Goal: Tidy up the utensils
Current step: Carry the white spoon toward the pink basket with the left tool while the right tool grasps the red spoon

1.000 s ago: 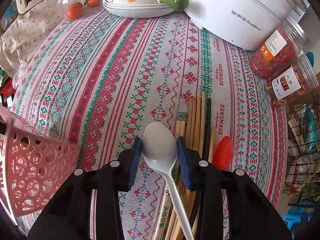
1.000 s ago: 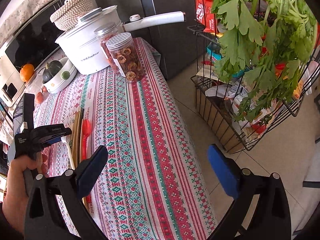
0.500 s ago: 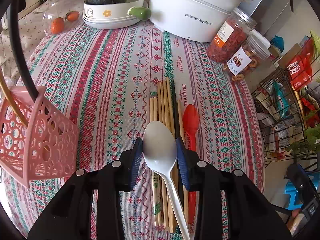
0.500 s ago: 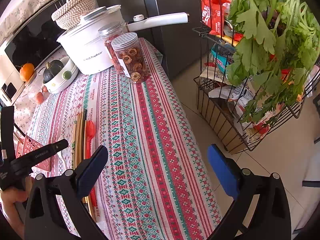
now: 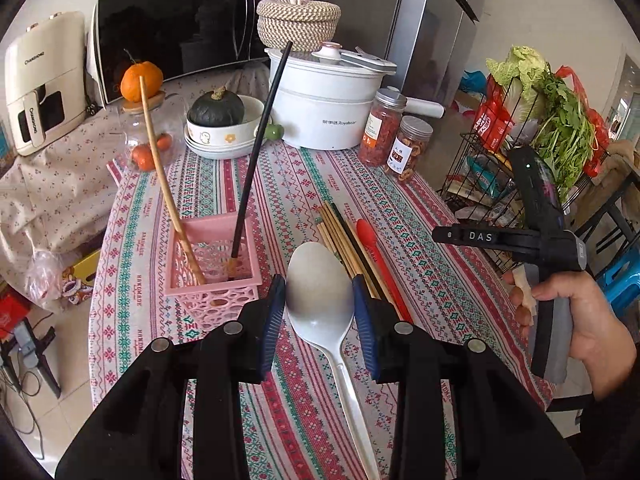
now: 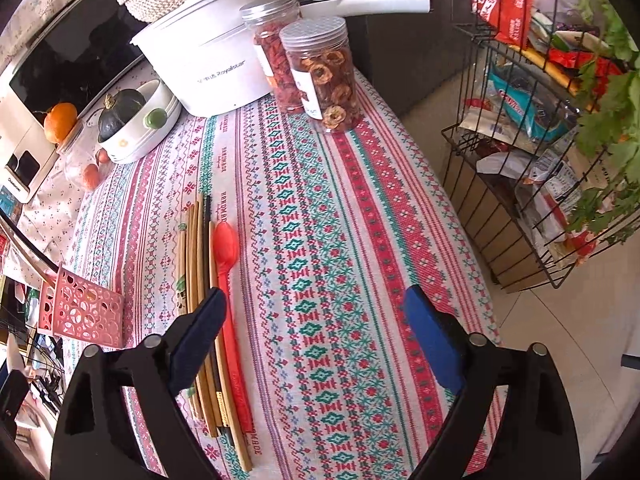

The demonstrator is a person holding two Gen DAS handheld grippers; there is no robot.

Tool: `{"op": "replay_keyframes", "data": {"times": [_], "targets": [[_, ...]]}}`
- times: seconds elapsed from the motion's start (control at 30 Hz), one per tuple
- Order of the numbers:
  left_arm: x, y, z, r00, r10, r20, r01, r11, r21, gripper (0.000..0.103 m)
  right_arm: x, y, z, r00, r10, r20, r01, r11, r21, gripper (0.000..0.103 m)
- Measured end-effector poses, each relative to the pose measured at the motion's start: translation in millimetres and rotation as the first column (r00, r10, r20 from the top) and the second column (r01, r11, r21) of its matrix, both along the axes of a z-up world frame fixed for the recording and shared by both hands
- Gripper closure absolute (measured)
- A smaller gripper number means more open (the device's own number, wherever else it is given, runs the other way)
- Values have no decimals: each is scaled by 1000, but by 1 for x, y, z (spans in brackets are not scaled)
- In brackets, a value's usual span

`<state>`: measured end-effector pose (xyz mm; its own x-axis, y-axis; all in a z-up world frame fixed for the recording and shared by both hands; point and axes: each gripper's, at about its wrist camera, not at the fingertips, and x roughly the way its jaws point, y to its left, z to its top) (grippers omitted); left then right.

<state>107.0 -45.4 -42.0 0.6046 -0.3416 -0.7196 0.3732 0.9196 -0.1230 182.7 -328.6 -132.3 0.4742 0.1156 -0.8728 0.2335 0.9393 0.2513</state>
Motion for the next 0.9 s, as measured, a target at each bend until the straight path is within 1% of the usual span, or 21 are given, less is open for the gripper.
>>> {"op": "replay_keyframes", "data": {"times": [0.03,0.07,0.1,0.13,0.17,0.23,0.37,0.4,0.5,0.57,0.7,0.8,0.9], "targets": [[-2,7,3,1000,-1,23,1,1000,3,70,5,7,-4,1000,12,-14,-12,1000,3,31],[-4,13,4,999,1,46,-1,1000,8,70,10,14,-9,999,27,-27,-27,1000,4,40],[-5,18,6,998,5,67,-5,1000,9,70,15,21,-13,998,45,-39,-45,999,4,45],[-4,23,7,997,10,78,-10,1000,5,70,20,28,-17,997,62,-53,-62,998,-1,55],[-1,26,7,997,17,80,-16,1000,-6,70,25,35,-20,995,76,-66,-77,997,-10,63],[3,34,11,996,26,85,-24,999,-25,70,33,47,-26,992,99,-82,-101,995,-19,69],[5,40,14,991,29,134,-26,999,-21,70,45,63,-32,988,126,-89,-128,992,-17,78],[5,40,14,991,27,131,-24,999,-24,70,48,65,-33,988,127,-88,-129,991,-17,78],[7,43,12,992,27,120,-23,999,-35,70,56,68,-38,987,129,-98,-130,991,-10,86],[8,44,11,993,27,116,-23,999,-37,70,60,70,-40,988,130,-88,-131,991,-5,89],[8,47,12,992,31,121,-27,999,-33,70,65,78,-42,983,152,-98,-153,988,1,89],[10,51,12,992,44,120,-40,998,-40,70,65,86,-46,979,169,-112,-177,982,-62,91],[11,56,16,989,62,135,-56,997,-48,70,61,89,-43,978,175,-110,-185,979,-84,93]]}}
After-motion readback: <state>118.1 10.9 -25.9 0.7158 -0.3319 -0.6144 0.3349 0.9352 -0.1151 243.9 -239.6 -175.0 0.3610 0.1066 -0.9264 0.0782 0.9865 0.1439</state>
